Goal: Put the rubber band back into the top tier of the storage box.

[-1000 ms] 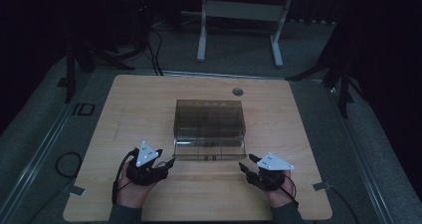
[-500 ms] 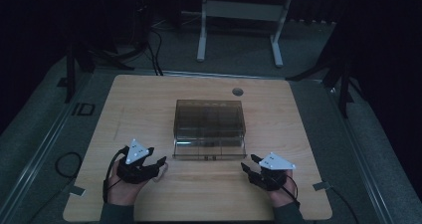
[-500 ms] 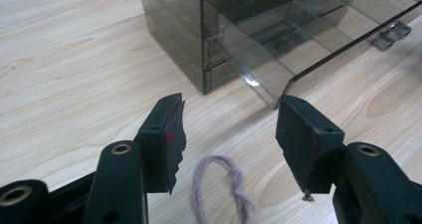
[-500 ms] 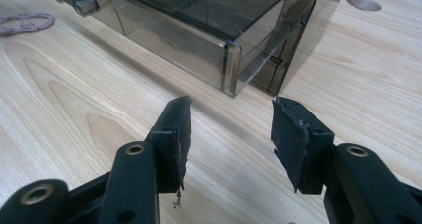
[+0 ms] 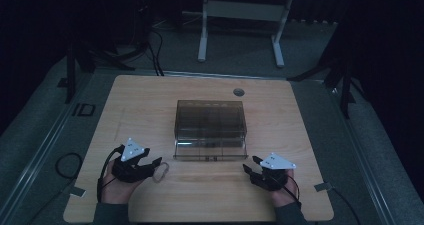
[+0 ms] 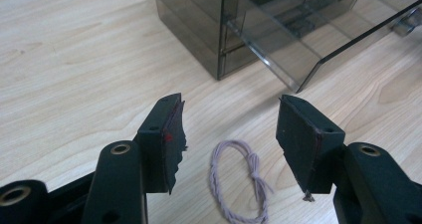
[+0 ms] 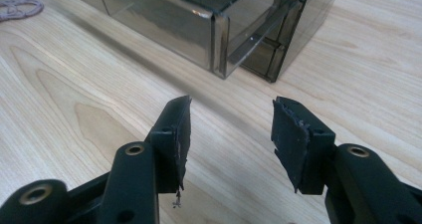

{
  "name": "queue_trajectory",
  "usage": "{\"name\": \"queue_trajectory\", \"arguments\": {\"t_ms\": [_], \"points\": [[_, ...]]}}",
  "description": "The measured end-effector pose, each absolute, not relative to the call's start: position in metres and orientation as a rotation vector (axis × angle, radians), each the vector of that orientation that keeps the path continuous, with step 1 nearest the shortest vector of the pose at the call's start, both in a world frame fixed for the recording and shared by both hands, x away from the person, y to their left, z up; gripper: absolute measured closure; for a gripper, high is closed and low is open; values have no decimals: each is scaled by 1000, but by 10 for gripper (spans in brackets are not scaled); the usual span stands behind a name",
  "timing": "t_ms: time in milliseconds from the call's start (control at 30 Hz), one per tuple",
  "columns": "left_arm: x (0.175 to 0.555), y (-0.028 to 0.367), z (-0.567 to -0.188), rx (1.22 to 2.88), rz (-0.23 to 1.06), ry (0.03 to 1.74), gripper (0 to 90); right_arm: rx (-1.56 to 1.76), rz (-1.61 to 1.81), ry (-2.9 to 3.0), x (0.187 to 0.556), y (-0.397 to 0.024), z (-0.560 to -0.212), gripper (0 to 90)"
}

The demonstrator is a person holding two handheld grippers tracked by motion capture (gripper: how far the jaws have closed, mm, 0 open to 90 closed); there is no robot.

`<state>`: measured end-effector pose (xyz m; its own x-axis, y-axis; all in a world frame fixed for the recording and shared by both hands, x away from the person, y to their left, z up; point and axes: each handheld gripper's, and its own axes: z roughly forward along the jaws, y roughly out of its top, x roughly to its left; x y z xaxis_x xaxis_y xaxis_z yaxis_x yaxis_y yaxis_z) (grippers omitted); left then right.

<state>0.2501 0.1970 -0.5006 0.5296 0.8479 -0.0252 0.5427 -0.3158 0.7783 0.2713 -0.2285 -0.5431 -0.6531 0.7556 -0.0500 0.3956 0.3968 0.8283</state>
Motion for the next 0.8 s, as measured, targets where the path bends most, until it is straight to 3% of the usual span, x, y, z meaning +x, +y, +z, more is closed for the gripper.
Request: {"name": "queue_trajectory", "arguments": {"t_ms": [800], "points": [[267,189,-516,2196,367,1200,411,1047,1126,2261,282,-234,-555,492]]}}
